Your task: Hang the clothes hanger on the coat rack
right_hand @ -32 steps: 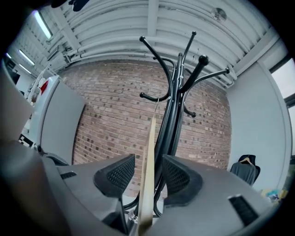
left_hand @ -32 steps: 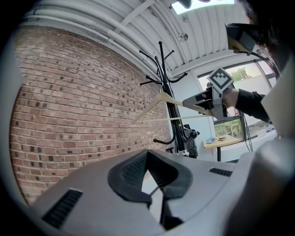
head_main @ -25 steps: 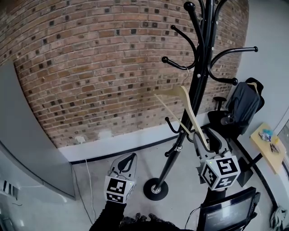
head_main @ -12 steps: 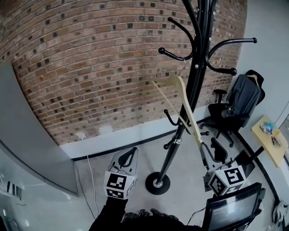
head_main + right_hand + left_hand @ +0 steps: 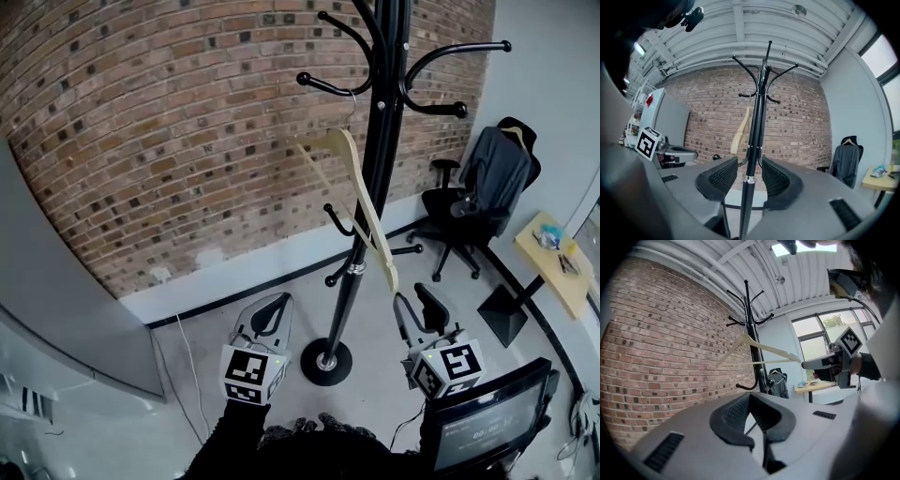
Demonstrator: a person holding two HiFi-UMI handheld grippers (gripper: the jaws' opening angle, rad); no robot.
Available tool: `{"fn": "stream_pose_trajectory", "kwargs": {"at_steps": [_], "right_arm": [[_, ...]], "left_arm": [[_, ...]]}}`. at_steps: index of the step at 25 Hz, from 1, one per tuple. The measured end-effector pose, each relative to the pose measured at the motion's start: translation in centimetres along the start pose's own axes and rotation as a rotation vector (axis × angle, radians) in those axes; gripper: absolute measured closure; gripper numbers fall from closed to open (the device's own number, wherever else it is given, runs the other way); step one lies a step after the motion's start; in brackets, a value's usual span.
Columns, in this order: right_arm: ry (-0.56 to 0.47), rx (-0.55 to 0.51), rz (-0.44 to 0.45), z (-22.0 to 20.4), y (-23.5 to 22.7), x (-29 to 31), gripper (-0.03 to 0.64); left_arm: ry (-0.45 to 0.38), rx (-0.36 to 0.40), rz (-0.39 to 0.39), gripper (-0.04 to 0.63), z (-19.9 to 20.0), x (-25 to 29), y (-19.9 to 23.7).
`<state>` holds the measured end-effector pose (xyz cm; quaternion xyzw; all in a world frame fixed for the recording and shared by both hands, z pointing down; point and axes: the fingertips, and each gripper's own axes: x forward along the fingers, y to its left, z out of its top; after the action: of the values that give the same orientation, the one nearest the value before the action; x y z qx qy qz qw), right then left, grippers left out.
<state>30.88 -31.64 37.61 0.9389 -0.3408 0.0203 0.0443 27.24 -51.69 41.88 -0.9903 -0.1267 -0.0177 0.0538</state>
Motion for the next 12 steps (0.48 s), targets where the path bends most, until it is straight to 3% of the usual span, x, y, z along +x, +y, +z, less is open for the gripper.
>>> {"fn": "stream_pose_trajectory", "kwargs": {"at_steps": [6,12], "right_arm": [[0.021,0.024,-0.042,-2.3,-0.8,-1.0,0.454],[0.046,0.0,-0.096,-2.9,-1.7,-1.3,0.604]], "left_arm": [[-0.003,0.001,-0.033,0.588,-0.2,0.7,-1.5],[-0.009,-0.004,-0.052,0.588,0.1,1.3,-2.4]]}}
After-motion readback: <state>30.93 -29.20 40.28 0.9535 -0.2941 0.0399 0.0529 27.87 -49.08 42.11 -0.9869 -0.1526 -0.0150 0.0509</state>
